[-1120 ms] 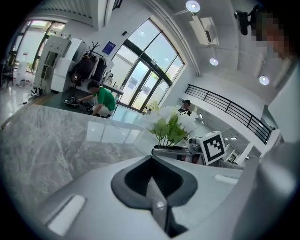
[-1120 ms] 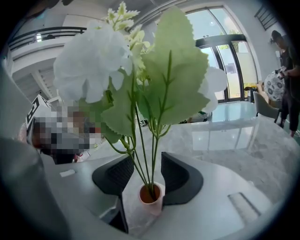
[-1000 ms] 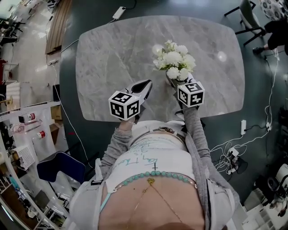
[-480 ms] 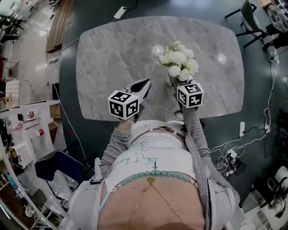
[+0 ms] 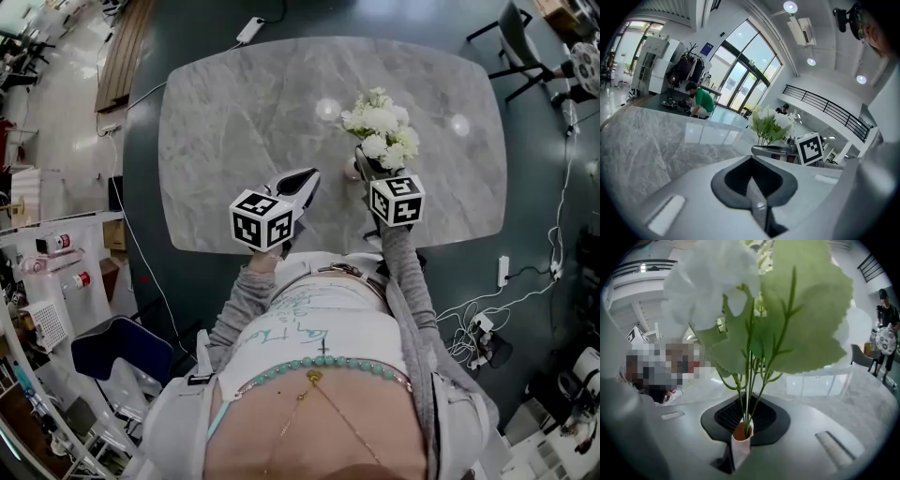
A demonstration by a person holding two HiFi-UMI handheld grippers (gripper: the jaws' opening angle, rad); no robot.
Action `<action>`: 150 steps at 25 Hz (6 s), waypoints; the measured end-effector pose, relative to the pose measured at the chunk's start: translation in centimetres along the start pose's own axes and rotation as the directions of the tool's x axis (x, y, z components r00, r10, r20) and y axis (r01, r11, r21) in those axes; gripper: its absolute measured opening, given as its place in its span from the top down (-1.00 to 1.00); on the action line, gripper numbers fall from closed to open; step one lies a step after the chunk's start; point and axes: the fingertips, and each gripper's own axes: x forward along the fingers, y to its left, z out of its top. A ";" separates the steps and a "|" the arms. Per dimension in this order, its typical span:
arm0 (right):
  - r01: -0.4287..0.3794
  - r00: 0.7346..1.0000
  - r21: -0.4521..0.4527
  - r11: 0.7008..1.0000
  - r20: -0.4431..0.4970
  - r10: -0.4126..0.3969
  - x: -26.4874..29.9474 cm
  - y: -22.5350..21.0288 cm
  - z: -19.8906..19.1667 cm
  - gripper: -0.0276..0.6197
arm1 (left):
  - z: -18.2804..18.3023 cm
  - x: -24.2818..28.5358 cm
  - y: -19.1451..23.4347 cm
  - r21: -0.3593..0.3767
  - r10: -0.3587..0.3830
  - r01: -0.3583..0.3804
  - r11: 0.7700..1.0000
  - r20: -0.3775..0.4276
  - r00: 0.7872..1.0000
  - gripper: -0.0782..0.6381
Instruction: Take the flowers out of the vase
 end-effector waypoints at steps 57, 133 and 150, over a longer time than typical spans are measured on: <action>0.023 0.992 -0.050 0.998 0.125 -0.016 -4.7 1.1 5.4 0.79 | -0.4 1.5 -2.3 0.053 -0.069 0.072 0.996 -0.044 0.997 0.78; -0.060 0.969 -0.074 0.995 0.236 0.076 -12.6 5.0 14.0 0.82 | -1.5 3.7 -5.1 0.057 -0.134 0.138 0.989 -0.066 0.989 0.78; -0.059 0.972 -0.073 0.996 0.223 0.074 -12.7 4.9 14.0 0.82 | -1.5 3.5 -5.4 0.051 -0.128 0.131 0.990 -0.056 0.990 0.78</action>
